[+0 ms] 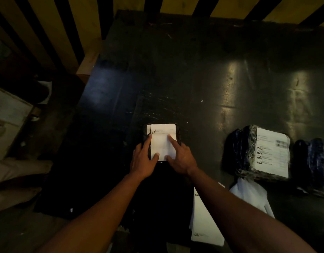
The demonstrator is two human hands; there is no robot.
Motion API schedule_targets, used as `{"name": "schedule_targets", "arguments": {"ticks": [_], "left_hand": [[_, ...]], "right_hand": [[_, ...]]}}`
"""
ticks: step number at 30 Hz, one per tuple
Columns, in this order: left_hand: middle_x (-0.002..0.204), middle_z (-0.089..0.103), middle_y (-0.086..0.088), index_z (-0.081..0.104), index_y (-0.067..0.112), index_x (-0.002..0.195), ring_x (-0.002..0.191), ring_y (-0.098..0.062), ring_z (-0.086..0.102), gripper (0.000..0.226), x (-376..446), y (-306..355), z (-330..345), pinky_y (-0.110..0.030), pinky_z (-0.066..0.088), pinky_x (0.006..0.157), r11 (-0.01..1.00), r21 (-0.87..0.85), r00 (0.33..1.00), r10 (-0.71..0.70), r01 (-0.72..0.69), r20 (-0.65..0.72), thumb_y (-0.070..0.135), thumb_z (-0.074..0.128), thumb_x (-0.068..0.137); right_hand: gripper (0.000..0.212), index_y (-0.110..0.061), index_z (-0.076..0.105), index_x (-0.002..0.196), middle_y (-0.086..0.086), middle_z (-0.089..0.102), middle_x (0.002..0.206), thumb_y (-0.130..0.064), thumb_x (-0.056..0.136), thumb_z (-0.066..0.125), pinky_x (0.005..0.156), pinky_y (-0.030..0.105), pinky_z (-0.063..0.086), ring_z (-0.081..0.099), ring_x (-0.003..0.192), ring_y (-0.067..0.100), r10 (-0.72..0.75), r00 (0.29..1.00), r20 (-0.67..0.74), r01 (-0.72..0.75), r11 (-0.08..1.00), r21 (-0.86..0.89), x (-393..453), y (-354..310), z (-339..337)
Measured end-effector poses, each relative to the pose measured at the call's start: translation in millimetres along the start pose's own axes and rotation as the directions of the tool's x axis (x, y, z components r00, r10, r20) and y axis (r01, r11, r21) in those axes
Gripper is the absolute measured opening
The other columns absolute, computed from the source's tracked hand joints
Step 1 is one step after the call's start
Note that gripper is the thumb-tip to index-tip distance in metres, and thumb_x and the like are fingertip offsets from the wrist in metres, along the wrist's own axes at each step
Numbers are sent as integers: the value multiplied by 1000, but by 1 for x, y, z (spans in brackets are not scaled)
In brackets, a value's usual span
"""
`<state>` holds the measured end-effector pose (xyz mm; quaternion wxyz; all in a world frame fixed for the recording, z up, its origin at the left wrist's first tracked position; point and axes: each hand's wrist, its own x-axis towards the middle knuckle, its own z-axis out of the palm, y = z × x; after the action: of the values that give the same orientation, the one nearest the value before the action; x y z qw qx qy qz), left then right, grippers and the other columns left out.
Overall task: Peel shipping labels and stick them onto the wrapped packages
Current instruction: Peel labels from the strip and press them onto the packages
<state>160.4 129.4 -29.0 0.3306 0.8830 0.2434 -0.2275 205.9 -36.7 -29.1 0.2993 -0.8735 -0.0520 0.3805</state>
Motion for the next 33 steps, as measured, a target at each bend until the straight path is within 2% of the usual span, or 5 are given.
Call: {"name": "schedule_targets", "arguments": {"ticks": [7,11,16,27,33], "left_hand": [[162,26,0,12,54,157,147,-25,33,82,-31,23,5,-45,39,113,985,20,984,171,-170,-57,45,65,95],[162,25,1,11,52,157,147,-24,34,88,-54,65,17,-47,41,115,963,-15,962,267,-268,-55,45,69,92],[163,23,3,11,53,156,149,-23,31,92,-80,130,41,-50,40,116,922,-58,924,382,-383,-22,48,73,89],[160,29,-2,13,49,159,147,-25,31,88,-107,233,128,-50,39,115,862,-31,854,507,-507,117,52,69,91],[166,18,-5,9,50,159,152,-30,23,89,-108,252,148,-54,34,119,872,-16,849,480,-489,223,45,69,93]], "right_hand": [[81,-50,11,158,14,39,153,-43,95,63,114,47,39,34,142,33,-23,973,-230,48,994,102,-50,22,-13],[75,-40,25,158,10,51,129,-40,93,62,99,39,44,44,123,29,-89,884,-459,116,993,32,-89,42,-40],[73,-37,31,156,10,54,130,-43,92,65,102,42,45,47,120,28,-35,774,-632,79,996,41,-130,78,-82],[69,-30,40,153,18,60,128,-41,91,67,99,44,45,51,118,36,125,710,-693,-49,990,129,-175,186,-156],[69,-31,30,158,20,45,147,-42,97,61,110,46,41,46,133,38,153,794,-588,-86,986,141,-177,214,-168]]}}
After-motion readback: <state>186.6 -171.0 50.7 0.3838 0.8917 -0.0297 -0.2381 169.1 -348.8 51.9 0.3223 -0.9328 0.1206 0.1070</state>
